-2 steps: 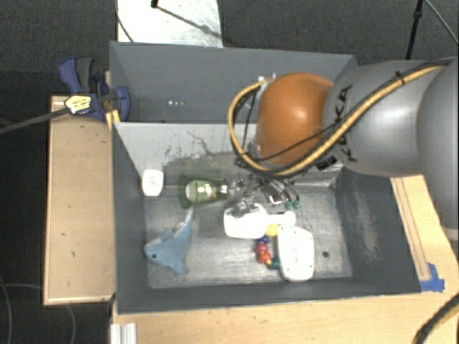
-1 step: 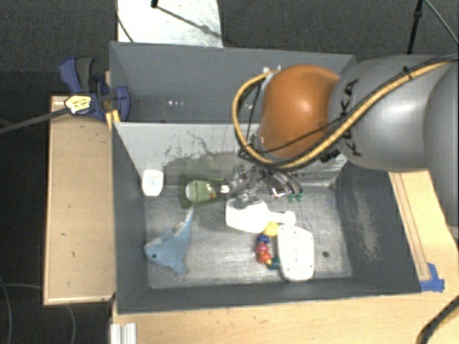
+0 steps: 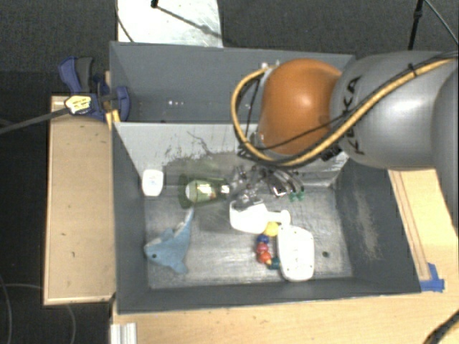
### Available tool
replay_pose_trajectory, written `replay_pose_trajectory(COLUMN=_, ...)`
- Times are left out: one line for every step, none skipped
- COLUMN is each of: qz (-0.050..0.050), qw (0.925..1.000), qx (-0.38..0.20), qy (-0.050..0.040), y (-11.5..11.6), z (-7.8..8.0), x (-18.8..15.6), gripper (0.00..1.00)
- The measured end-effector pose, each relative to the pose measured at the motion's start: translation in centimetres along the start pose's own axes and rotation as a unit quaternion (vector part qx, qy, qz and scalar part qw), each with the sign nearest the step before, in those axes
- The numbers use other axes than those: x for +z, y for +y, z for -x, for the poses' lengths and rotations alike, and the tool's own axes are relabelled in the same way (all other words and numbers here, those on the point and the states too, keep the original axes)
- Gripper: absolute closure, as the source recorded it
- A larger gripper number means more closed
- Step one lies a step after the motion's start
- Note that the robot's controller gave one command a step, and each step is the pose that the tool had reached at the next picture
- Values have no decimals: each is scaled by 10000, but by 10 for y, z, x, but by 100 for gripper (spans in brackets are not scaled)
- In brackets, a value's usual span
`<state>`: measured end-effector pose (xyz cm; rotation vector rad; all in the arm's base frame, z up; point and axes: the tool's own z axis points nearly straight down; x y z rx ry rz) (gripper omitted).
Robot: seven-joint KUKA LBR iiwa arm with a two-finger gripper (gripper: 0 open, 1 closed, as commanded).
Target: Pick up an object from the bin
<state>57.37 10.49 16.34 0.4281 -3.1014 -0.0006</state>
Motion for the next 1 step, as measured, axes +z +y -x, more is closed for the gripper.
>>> replay_pose_trajectory(qz=-5, qw=10000, qx=6, qy=-50, y=-4, z=-7, x=-72, gripper=100)
